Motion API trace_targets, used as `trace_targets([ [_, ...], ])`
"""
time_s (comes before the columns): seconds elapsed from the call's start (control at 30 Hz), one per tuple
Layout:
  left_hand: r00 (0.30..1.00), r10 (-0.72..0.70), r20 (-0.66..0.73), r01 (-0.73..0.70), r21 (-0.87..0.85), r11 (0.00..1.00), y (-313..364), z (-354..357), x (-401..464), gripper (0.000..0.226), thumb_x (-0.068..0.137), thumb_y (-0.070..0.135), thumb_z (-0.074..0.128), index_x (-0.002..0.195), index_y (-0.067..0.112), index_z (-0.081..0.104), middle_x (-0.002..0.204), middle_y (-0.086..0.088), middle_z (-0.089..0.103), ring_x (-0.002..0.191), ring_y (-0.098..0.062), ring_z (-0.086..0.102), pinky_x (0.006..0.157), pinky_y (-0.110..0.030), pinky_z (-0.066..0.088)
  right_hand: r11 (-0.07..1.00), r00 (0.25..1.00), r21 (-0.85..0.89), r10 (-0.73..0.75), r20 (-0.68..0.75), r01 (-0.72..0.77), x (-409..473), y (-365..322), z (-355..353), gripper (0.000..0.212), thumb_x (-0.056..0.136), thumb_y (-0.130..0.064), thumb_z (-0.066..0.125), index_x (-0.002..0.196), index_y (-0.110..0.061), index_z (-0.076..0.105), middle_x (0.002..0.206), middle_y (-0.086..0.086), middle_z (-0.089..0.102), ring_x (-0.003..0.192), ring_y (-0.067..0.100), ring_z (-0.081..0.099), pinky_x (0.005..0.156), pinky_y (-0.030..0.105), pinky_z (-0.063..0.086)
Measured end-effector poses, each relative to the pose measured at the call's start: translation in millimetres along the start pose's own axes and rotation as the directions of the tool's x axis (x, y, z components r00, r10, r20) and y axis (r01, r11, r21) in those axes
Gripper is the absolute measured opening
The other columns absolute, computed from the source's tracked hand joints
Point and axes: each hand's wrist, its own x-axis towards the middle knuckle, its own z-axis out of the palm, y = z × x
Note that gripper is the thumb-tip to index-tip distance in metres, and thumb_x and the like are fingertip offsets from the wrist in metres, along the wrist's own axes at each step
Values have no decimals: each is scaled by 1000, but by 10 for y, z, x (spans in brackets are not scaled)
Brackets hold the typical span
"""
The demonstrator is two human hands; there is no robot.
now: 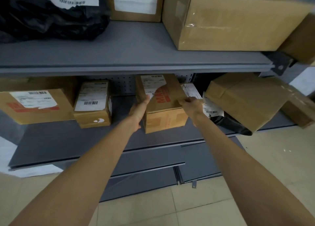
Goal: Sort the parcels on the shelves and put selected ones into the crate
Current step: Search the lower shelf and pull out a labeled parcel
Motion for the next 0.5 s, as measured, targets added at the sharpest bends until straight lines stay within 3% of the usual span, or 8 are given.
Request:
trace_targets([
  [0.1, 998, -26, 52, 24, 25, 999, -1, 43, 20, 68, 86, 62, 54, 142, 29, 35, 137, -6, 46, 127, -32, 44, 104, -54, 36, 999, 1000, 26, -25, 1, 25, 28, 64, 57, 41, 93, -34, 57, 125, -8, 54, 116, 12, 62, 100, 29, 58, 89, 42, 49],
  [0.2, 1000, 0, 24, 0, 4, 1000, -24, 21, 68, 46, 86, 48, 64, 120, 26, 43, 107, -2, 54, 86, -22, 57, 85, -46, 47, 997, 999, 63, -49, 6, 49, 33, 91, 87, 42, 91, -35, 60, 123, -9, 53, 117, 9, 61, 105, 29, 58, 92, 42, 49],
  [0.23, 1000, 6, 16, -6, 0, 1000, -42, 2, 88, 44, 86, 45, 66, 118, 25, 43, 102, -1, 56, 82, -21, 56, 83, -46, 48, 994, 998, 88, -60, 13, 59, 31, 106, 91, 41, 89, -36, 62, 120, -11, 51, 117, 8, 61, 105, 28, 58, 92, 41, 49],
  [0.4, 997, 71, 18, -71, -29, 997, -145, -217, 38, 55, 80, 43, 72, 125, 26, 45, 113, -3, 61, 97, -22, 61, 83, -46, 53, 956, 993, 285, -95, 73, 70, -117, 151, 63, 39, 90, -32, 64, 119, -16, 43, 102, -4, 57, 103, 19, 55, 85, 31, 42],
  [0.5, 995, 102, 2, -102, -35, 994, -185, -379, -31, 59, 78, 41, 74, 129, 27, 46, 116, -2, 62, 103, -24, 62, 88, -51, 53, 936, 987, 349, -105, 123, 56, -241, 127, 116, 34, 93, -34, 60, 119, -22, 41, 96, -13, 53, 103, 19, 54, 91, 41, 47],
])
